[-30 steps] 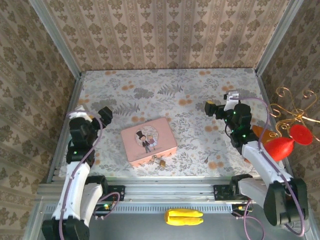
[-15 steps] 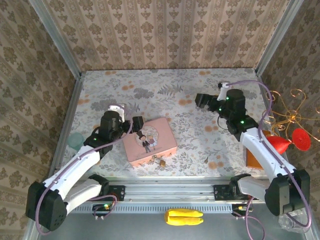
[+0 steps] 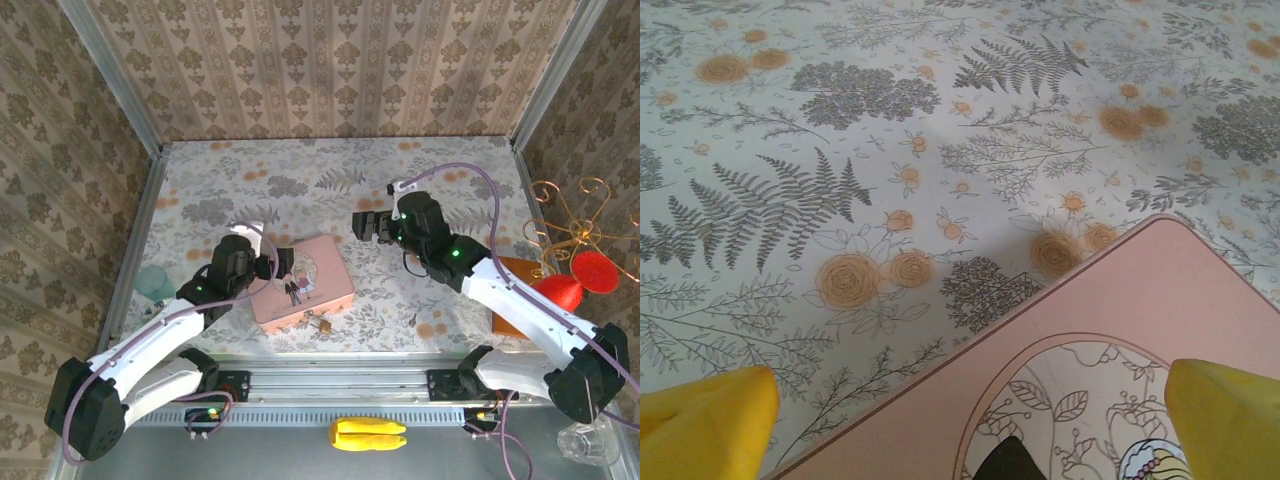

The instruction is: Unlock the padlock with the key

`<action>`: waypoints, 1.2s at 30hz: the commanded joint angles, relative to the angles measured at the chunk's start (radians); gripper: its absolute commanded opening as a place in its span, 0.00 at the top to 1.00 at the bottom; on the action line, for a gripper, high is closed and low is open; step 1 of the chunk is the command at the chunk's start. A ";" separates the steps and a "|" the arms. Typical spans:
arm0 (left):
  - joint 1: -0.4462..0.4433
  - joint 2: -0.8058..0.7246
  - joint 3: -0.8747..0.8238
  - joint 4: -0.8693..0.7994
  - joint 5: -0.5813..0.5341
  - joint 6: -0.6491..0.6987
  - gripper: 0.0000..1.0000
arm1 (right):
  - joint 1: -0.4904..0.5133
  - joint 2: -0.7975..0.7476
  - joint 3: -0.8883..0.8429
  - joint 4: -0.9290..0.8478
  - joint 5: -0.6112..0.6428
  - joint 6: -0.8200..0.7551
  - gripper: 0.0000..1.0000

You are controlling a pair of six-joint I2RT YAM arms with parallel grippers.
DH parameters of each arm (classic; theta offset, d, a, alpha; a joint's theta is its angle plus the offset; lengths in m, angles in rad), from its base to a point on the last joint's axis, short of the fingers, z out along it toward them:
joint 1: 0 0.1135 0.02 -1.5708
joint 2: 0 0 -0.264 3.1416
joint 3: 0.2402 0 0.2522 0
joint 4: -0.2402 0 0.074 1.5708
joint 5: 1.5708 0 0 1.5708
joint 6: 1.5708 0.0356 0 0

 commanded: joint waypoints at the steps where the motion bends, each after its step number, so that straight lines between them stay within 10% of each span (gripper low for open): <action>1: -0.005 -0.053 -0.038 0.079 -0.040 0.027 0.00 | 0.064 0.013 0.073 -0.200 0.167 0.070 0.00; 19: -0.007 -0.168 -0.099 0.080 -0.054 -0.014 0.00 | 0.271 -0.040 -0.200 -0.575 0.092 0.810 0.22; 36: -0.005 -0.185 -0.109 0.081 -0.053 -0.025 0.00 | 0.279 0.000 -0.417 -0.449 0.058 0.962 0.43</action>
